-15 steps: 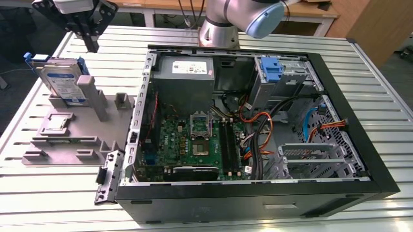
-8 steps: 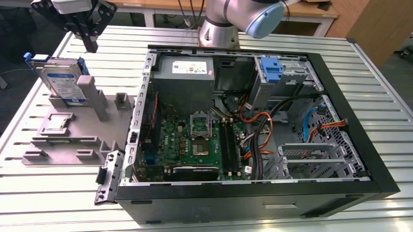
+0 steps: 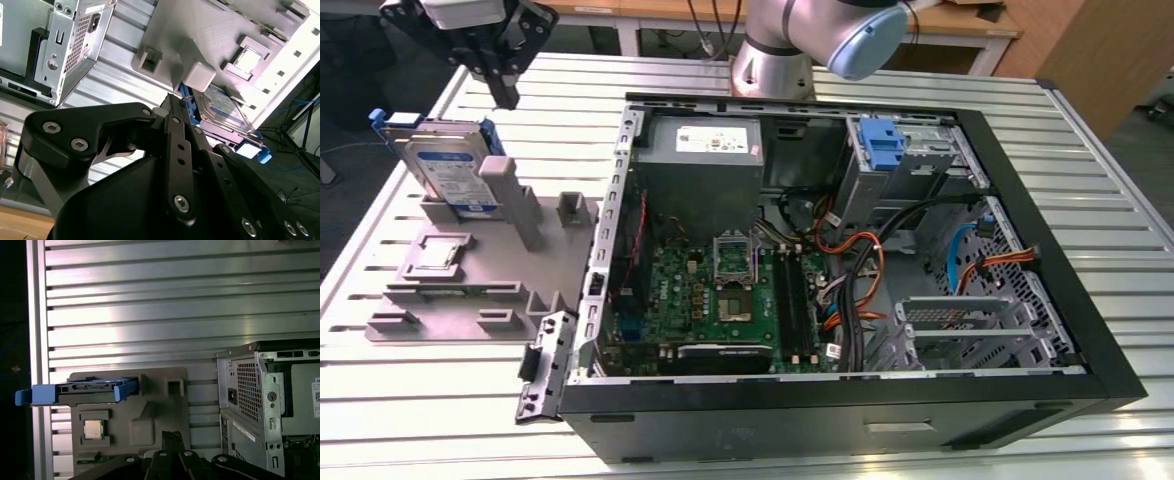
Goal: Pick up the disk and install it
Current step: 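Reach for the disk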
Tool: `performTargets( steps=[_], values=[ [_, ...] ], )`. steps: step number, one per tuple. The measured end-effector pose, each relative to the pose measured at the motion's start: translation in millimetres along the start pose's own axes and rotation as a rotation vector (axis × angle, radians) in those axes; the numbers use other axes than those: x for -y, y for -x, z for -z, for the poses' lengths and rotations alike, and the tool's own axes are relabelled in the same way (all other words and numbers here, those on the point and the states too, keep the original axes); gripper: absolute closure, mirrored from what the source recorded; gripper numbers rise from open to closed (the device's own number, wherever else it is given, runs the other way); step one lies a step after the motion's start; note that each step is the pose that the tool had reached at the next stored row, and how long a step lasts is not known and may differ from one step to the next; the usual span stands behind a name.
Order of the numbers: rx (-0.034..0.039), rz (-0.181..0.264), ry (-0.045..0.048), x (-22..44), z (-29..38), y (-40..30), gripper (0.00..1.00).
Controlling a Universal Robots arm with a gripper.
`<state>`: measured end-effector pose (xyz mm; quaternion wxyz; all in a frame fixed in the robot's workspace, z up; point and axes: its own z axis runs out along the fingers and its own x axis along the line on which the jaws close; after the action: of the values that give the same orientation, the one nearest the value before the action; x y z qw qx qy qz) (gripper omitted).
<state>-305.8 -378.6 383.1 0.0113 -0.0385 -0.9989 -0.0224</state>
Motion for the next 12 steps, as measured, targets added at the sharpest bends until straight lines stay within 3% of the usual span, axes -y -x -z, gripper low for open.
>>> performTargets(
  steps=[12],
  values=[
    [-0.0002,0.000,0.0000,0.3,-0.8,-3.5,0.90]
  ],
)
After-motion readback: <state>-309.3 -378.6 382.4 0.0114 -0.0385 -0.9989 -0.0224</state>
